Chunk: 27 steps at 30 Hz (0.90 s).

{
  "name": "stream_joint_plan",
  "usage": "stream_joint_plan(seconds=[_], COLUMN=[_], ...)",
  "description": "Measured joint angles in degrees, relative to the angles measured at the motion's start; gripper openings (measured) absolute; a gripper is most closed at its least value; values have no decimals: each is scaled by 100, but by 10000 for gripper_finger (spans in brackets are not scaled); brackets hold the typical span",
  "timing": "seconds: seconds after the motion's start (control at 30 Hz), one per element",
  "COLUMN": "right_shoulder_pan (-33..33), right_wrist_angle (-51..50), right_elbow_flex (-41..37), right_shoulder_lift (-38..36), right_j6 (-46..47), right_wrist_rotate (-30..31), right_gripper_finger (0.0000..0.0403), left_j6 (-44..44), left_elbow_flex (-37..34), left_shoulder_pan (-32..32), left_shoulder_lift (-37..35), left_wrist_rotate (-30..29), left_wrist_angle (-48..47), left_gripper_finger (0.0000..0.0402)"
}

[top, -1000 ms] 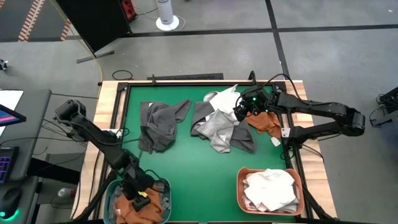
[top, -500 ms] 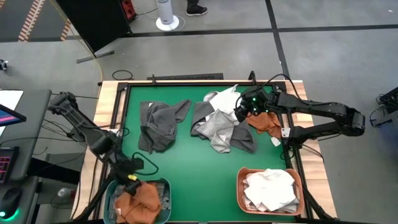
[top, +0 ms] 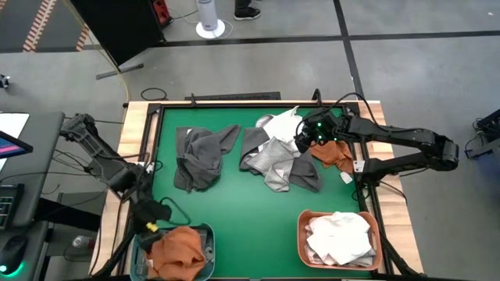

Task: Sort towels by color in basket
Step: Put the left orange towel into the green bin, then put the left gray towel into the green bin

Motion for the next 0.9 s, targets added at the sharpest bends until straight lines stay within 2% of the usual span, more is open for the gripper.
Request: stream_joint_plan(seconds=[0.1,0.2,0.27,0.4,0.63,0.9], right_shoulder_pan=[-2,-2,-1,-2,25,141], right_wrist_angle=[8,73,126,200,211,193], right_elbow_flex=[0,0,0,0,0,0], right_shoulder_lift=[0,0,0,0,0,0], right_j6=[0,0,0,0,4,13], right_wrist_rotate=[0,0,0,0,0,-7], right_gripper_finger=[269,269,269,269,269,269], left_j6=[-2,-323,-225,185,-249,-261], left_elbow_flex=[26,15,15,15,15,15], left_shoulder_pan=[39,27,61,139,143,140], left_shoulder_lift=[-13,7,31,72,69,61], left_wrist_rotate=[-58,-713,-1130,-1369,-2486,-2636], left_wrist_angle=[86,309,360,298,262,267], left_gripper_finger=[258,258,258,258,258,258])
